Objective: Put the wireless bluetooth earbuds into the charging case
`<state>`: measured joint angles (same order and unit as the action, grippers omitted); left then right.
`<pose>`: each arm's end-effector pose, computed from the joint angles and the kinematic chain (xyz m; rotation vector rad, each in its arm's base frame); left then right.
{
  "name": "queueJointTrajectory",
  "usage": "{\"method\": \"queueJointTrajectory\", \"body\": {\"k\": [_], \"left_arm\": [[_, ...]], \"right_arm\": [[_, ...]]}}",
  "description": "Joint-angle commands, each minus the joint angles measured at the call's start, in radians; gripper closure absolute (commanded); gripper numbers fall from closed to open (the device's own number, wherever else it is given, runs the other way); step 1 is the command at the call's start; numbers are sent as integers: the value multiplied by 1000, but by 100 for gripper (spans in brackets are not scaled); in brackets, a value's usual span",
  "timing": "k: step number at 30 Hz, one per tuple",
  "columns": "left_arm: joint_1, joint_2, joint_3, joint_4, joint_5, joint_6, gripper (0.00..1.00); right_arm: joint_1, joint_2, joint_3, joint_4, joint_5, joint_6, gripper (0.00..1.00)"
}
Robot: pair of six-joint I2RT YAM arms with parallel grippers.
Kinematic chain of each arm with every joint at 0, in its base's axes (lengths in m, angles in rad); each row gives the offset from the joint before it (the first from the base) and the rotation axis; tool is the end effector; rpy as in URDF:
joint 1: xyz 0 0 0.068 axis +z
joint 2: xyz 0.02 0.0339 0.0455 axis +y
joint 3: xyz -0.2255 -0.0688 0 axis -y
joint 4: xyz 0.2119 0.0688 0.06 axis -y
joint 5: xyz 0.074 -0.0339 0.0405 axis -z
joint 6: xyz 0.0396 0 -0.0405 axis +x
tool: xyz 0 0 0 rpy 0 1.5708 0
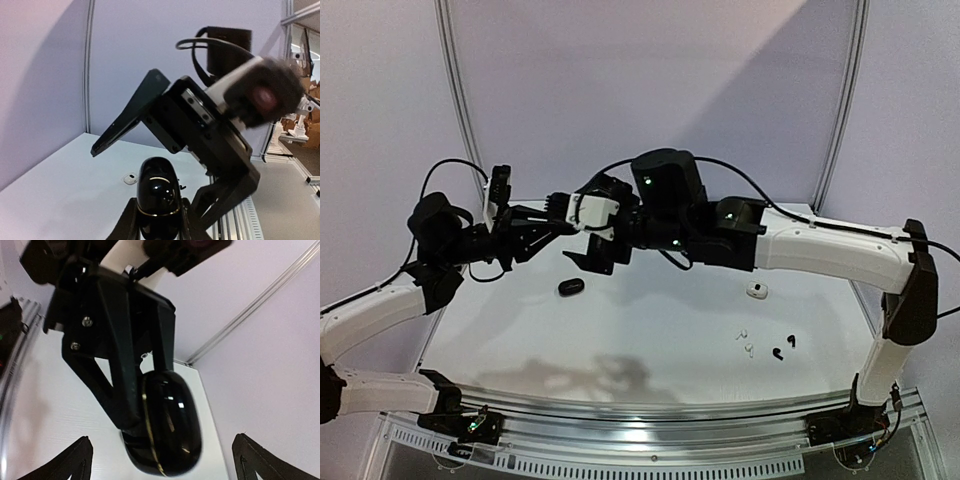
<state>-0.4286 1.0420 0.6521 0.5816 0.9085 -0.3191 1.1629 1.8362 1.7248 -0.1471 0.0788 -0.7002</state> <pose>0.1886 -0.1205 0.3019 0.8766 1.3109 -1.2178 0.1640 0.3716 0.3382 -1.4395 1.1395 0.2536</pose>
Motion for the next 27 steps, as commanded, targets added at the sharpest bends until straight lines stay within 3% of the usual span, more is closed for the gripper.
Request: {"method": "queueJointTrajectory", "body": {"k": [1, 3, 7, 11, 19, 24, 27], "left_arm": [[6, -15, -24, 81, 100, 122, 100], [5, -7, -31, 123, 141, 103, 100], [-3, 4, -32, 146, 164, 93, 100], [-13, 6, -23, 148, 170, 97, 100], [-38, -2, -25, 133, 173, 96, 100], [-43, -5, -23, 127, 169, 94, 100], [-44, -4, -21, 126, 168, 97, 100]], "right_arm": [[-81, -138, 7, -121, -387, 414, 3], [-111, -153, 3, -132, -503, 515, 8], [-122, -152, 7, -166, -558, 613, 28], [-122, -126, 29, -194, -571, 648, 34], [-120, -44, 109, -233, -569, 662, 36], [-113, -10, 137, -237, -602, 651, 53], [-111, 3, 145, -255, -625, 638, 57]]}}
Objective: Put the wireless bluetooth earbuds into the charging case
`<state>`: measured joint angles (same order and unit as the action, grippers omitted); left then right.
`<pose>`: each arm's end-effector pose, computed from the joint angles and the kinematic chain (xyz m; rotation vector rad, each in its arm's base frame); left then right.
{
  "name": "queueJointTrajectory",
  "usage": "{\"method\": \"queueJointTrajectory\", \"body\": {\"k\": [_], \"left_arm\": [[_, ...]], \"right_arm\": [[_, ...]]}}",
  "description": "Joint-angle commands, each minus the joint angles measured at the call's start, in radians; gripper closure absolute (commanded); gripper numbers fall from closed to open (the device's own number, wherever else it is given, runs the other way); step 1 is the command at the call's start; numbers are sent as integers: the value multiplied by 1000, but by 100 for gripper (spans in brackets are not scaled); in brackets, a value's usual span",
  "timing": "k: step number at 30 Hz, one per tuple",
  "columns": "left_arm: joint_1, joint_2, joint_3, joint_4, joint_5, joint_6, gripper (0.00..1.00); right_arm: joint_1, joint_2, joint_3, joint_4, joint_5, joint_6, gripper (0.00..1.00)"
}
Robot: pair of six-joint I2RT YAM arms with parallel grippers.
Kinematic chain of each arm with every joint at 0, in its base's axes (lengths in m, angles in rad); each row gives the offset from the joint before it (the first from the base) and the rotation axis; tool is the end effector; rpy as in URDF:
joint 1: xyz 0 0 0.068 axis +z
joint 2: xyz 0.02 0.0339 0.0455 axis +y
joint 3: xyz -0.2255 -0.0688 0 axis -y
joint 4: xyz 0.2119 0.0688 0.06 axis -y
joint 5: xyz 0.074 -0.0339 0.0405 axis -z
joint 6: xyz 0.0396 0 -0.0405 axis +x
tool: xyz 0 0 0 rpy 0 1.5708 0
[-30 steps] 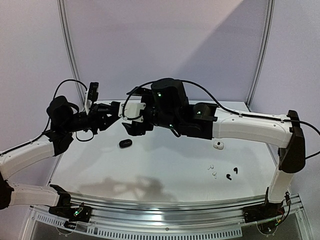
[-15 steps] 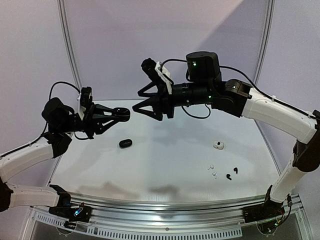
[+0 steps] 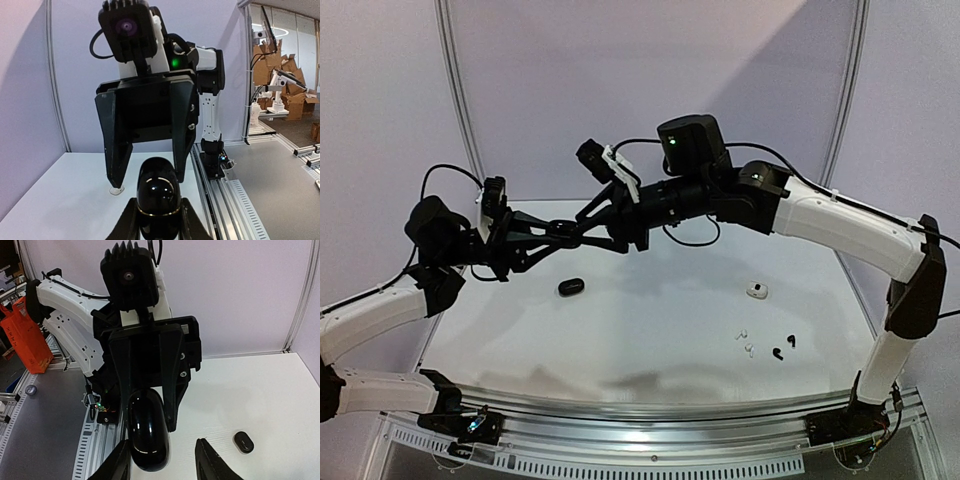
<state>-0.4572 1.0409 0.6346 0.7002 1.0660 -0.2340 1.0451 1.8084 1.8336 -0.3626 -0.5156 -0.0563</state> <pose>0.1763 -0.1254 0.3064 1.0960 1.1007 -1.2299 0.1767 0.3434 0.3621 -1.3662 1.5099 1.1378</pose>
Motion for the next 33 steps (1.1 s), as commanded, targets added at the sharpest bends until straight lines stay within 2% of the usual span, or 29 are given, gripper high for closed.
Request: {"method": "queueJointTrajectory", "body": {"k": [1, 6, 13, 16, 18, 19, 21, 23, 27, 33], "left_arm": [[-15, -1, -4, 7, 11, 12, 100], [-17, 3, -4, 11, 5, 12, 100], [-17, 2, -8, 6, 2, 16, 100], [-17, -1, -11, -5, -6, 12, 100], [-17, -4, -13, -33, -4, 20, 64], [-17, -5, -12, -65, 1, 41, 52], [-17, -3, -7, -158, 23, 110, 45], [-17, -8, -4, -247, 31, 187, 48], [-17, -18, 8, -281, 10, 232, 66], [-19, -11, 23, -242, 10, 223, 68]], "right_arm": [[6, 33, 36, -45, -35, -7, 59], [8, 45, 55, -68, -46, -5, 76], [8, 63, 87, -88, -42, -4, 89], [8, 55, 87, -89, -32, -6, 99], [8, 46, 87, -90, -22, -13, 100], [8, 42, 86, -92, -16, -17, 100], [8, 25, 87, -97, 3, -27, 100], [10, 20, 88, -104, 27, -32, 100], [19, 25, 105, -146, 68, -66, 100], [26, 39, 145, -182, 84, -98, 100]]}}
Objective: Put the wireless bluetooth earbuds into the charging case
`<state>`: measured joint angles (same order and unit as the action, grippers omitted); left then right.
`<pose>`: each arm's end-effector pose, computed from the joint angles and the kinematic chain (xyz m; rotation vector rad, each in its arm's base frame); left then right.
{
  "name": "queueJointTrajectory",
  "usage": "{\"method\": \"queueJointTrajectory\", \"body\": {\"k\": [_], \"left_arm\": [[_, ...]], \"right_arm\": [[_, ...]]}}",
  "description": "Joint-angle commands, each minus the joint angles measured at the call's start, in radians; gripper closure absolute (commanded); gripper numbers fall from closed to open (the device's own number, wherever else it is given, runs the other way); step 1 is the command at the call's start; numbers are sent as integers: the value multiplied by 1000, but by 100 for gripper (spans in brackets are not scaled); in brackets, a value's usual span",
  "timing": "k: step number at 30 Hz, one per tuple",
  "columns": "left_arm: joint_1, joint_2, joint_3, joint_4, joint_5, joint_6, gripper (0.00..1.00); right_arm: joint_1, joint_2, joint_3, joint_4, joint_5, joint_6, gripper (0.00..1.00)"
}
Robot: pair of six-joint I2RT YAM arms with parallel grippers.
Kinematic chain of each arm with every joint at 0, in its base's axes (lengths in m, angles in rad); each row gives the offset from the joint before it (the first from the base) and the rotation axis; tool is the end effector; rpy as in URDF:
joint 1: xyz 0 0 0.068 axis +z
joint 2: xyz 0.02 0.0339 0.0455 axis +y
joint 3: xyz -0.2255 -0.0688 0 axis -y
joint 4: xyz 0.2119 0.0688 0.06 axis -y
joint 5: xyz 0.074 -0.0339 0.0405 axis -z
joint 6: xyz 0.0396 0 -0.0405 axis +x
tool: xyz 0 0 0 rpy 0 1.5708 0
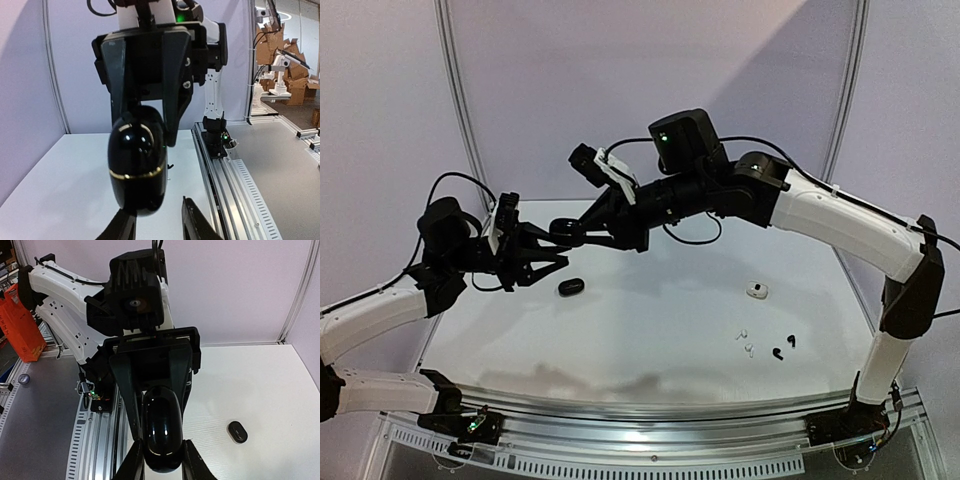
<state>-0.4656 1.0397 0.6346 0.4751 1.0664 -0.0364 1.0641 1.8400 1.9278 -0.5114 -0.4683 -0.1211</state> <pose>0.1784 -0.1284 0.2861 1.1687 1.1838 -1.1780 0.1714 0.3457 0.3643 -1.4308 1.5498 1.0547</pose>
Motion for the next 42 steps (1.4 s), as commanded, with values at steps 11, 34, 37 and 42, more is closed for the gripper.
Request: {"method": "queueJointTrajectory", "body": {"k": [11, 34, 37, 42], "left_arm": [[-14, -2, 29, 33, -1, -47, 63], [-22, 0, 24, 58, 13, -69, 77], [-22, -1, 22, 60, 11, -70, 77], [-22, -1, 22, 59, 15, -73, 70]], "right_arm": [[29, 31, 84, -98, 51, -92, 100], [39, 53, 97, -131, 110, -122, 100], [40, 53, 97, -128, 116, -123, 100], [42, 56, 97, -123, 127, -123, 100]]}}
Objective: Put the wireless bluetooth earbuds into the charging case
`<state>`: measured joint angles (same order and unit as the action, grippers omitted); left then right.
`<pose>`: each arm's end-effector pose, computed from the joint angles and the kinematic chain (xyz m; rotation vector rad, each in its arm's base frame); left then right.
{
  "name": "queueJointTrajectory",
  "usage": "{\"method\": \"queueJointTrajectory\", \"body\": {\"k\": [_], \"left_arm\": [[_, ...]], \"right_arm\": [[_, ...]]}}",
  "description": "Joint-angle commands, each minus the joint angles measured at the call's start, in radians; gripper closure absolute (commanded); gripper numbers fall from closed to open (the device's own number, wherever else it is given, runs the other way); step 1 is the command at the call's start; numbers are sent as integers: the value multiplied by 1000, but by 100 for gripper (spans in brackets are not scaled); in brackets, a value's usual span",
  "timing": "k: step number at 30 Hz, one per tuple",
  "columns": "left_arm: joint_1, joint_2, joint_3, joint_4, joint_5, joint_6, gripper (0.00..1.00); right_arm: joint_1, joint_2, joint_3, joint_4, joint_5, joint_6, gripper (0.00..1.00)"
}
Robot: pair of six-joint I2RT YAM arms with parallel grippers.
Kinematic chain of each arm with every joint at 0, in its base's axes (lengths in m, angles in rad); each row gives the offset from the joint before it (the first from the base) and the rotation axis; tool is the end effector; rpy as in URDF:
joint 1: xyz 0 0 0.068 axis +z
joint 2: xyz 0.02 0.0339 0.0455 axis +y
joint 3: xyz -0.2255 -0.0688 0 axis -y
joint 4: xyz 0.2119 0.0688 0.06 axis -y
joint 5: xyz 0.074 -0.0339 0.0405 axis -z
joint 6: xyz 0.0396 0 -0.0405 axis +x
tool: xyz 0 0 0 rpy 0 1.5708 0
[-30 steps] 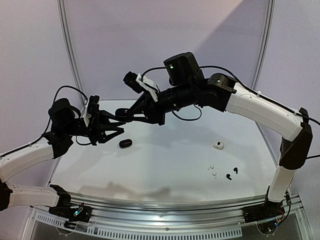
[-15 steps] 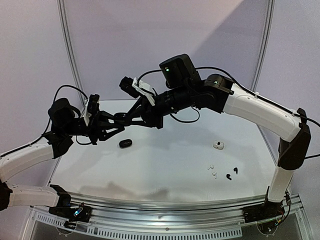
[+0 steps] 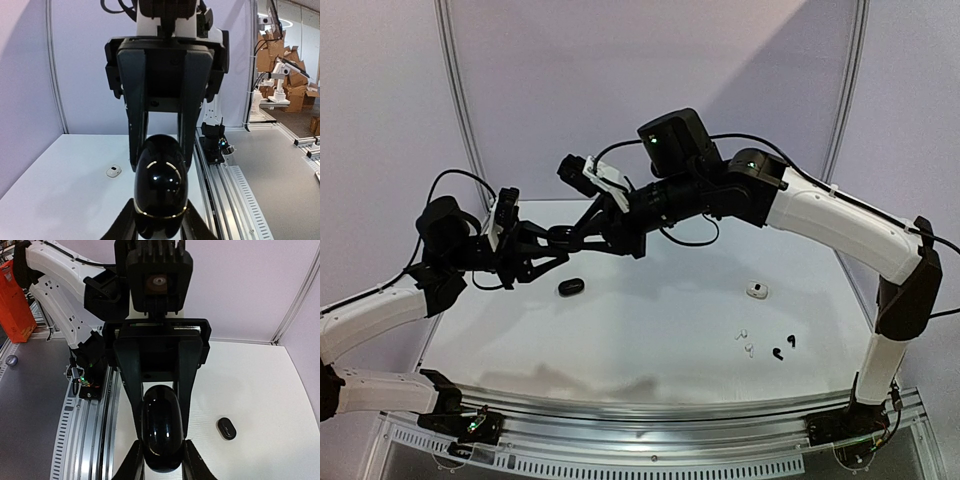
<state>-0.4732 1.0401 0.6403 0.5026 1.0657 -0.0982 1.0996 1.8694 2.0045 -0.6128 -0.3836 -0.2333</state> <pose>0.1774 -0.1298 0.2903 1.1474 1.1917 -1.2161 0.1623 0.3512 0.3661 -1.5123 1.5164 0.9179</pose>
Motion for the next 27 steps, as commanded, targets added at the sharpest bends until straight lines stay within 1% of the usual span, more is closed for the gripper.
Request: {"method": "queueJointTrajectory", "body": {"k": [1, 5, 9, 12, 14, 15, 16, 18, 19, 20, 21, 22, 27], "left_arm": [[-15, -2, 16, 32, 16, -10, 70], [-15, -2, 16, 35, 20, -10, 70], [-16, -2, 13, 31, 20, -7, 84], [-16, -3, 14, 33, 18, -3, 100], [-17, -5, 13, 33, 12, 0, 100], [-17, -6, 12, 32, 9, 3, 100], [-16, -6, 12, 31, 9, 5, 100], [-16, -8, 10, 28, 12, 20, 100], [-16, -8, 8, 24, 15, 36, 100], [-16, -11, 6, 18, 18, 56, 100], [-16, -13, 6, 8, 20, 84, 100], [-16, -16, 7, -5, 21, 116, 100], [-22, -38, 25, -127, 23, 362, 100]], "right_arm": [[8, 27, 20, -21, 45, -9, 100], [8, 28, 23, -18, 53, -8, 100], [9, 27, 23, -14, 55, -6, 100], [11, 28, 24, -22, 61, -12, 100], [12, 33, 26, -27, 64, -14, 100], [11, 34, 26, -26, 68, -12, 97], [13, 34, 25, -23, 79, -9, 87], [13, 32, 23, -13, 104, 5, 62], [13, 31, 22, -10, 112, 12, 53], [13, 30, 22, -7, 116, 15, 48], [12, 29, 22, -3, 120, 15, 44], [12, 29, 21, -2, 124, 16, 43], [14, 37, 22, -3, 178, 22, 43]]}}
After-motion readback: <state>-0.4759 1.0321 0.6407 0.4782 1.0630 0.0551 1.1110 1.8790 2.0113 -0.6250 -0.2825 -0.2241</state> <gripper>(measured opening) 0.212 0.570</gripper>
